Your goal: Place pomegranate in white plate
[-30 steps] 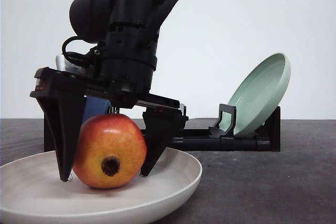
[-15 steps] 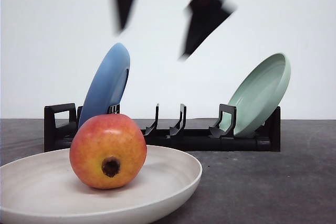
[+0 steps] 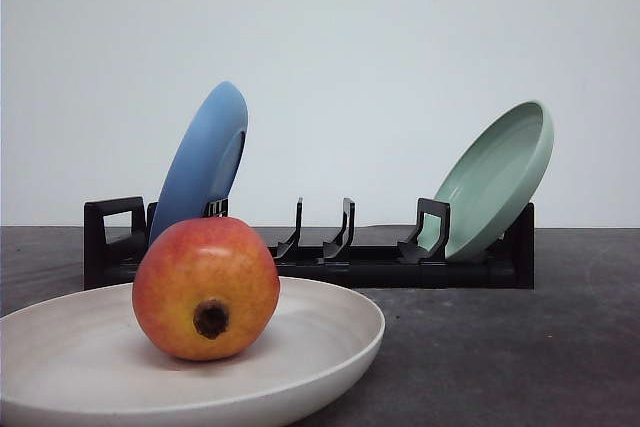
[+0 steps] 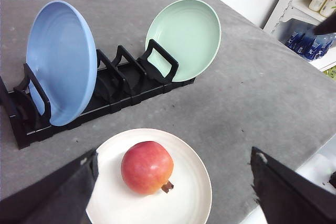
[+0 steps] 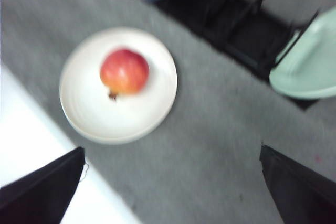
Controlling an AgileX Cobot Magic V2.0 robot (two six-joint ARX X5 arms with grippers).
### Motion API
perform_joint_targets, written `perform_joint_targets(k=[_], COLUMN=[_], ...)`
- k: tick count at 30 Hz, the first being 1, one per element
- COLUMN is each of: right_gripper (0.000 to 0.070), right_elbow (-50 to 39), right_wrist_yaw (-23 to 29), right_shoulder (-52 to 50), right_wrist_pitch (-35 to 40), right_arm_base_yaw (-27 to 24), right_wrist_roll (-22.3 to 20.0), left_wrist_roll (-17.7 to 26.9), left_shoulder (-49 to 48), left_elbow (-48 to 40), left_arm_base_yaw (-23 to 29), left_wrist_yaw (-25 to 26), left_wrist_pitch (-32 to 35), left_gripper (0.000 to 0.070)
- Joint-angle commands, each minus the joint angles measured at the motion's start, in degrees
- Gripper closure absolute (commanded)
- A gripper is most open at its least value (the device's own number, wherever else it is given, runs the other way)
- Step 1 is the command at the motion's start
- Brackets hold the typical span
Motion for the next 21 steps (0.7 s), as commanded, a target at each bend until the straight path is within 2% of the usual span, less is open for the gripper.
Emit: perform_joint_targets(k=[1, 4, 8, 18, 19, 20, 21], right_gripper=[0.0, 0.0, 0.0, 0.0, 0.0064, 0.0351, 0.066], right_elbow=[-4.16, -11.28, -17.58, -19.96, -19.96, -19.96, -19.96], right_wrist_yaw=[0.87, 3.58, 6.06, 5.79, 5.79, 5.75, 5.71], right_shoulder=[-6.37, -15.6, -23.27, -25.78, -25.78, -25.78, -25.78], right_wrist_pitch=[5.9, 12.37, 15.81, 15.84, 15.61, 15.04, 14.4], right_arm_base_yaw=[0.52, 0.52, 0.52, 0.52, 0.52, 0.52, 0.54], right_wrist_roll=[3.02, 3.47, 3.22, 3.54, 3.58, 3.59, 3.15], left_wrist_roll=[0.57, 0.59, 0.96, 1.02, 1.03, 1.03, 1.07], left_shoulder=[0.26, 0.26, 0.26, 0.26, 0.26, 0.26, 0.26], left_elbow=[0.35, 0.35, 0.35, 0.35, 0.35, 0.35, 0.35], left_arm_base_yaw=[-0.85, -0.85, -0.85, -0.85, -0.85, -0.85, -0.85], left_wrist_yaw=[-0.5, -0.5, -0.52, -0.51, -0.5, -0.5, -0.43], left_wrist_pitch=[1.19, 2.01, 2.05, 1.99, 1.97, 1.92, 1.77], left_gripper=[0.0157, 0.0157, 0.0157, 0.0159, 0.0203, 0.0335, 0.0636])
